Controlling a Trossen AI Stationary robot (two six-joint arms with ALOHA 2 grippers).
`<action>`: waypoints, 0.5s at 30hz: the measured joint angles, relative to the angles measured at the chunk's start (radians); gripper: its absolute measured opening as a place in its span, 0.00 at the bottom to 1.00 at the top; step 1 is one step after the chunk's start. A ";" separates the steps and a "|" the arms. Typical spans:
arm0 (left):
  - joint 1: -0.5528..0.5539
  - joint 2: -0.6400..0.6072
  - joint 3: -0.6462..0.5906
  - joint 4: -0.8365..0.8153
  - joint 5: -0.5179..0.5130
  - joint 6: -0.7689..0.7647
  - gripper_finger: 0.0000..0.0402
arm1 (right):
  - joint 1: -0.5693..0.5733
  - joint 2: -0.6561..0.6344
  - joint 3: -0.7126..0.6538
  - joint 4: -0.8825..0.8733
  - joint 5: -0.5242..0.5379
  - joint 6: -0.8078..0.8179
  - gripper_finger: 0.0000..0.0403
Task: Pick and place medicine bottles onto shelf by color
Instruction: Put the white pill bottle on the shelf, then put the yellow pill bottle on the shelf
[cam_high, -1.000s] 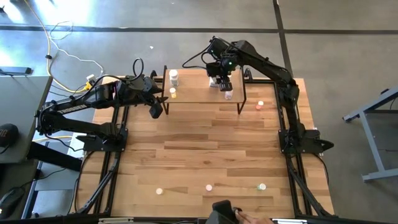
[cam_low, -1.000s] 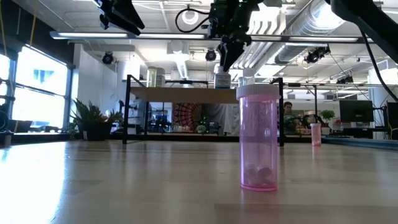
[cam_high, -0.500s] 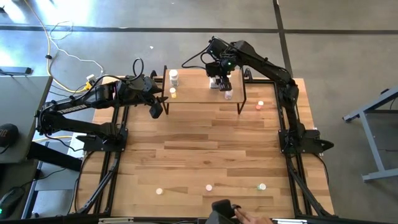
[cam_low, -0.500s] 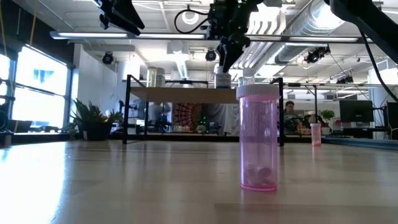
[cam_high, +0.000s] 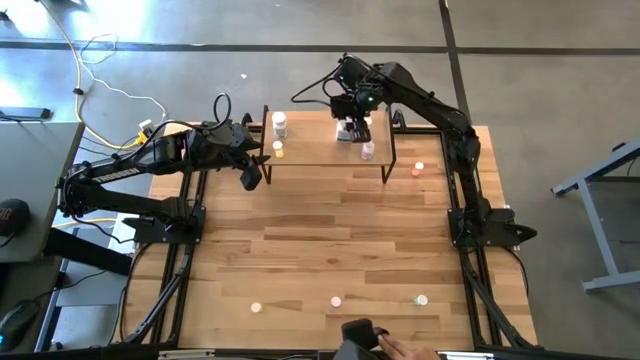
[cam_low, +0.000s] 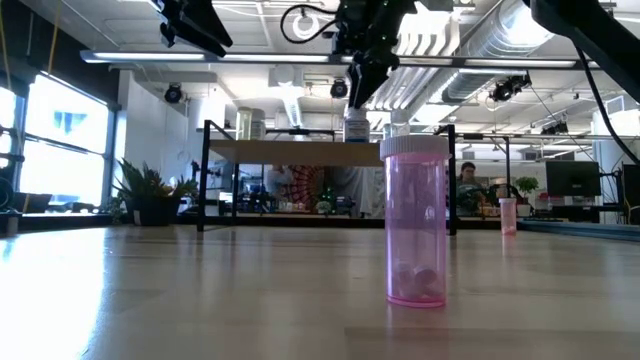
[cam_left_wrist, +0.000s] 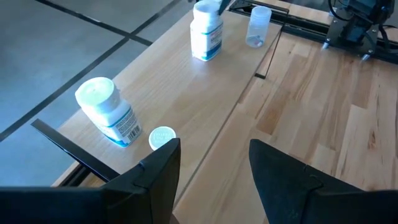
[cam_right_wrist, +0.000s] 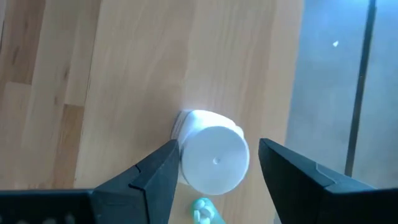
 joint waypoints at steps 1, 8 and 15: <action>0.000 0.000 0.000 0.000 0.000 0.000 0.45 | 0.000 0.000 0.008 0.002 0.000 0.008 0.53; 0.000 0.000 0.000 0.000 0.019 0.000 0.45 | 0.002 -0.037 0.008 -0.008 -0.002 0.038 0.53; 0.000 0.000 0.000 -0.014 0.107 -0.026 0.45 | 0.011 -0.062 0.008 -0.010 -0.009 0.191 0.53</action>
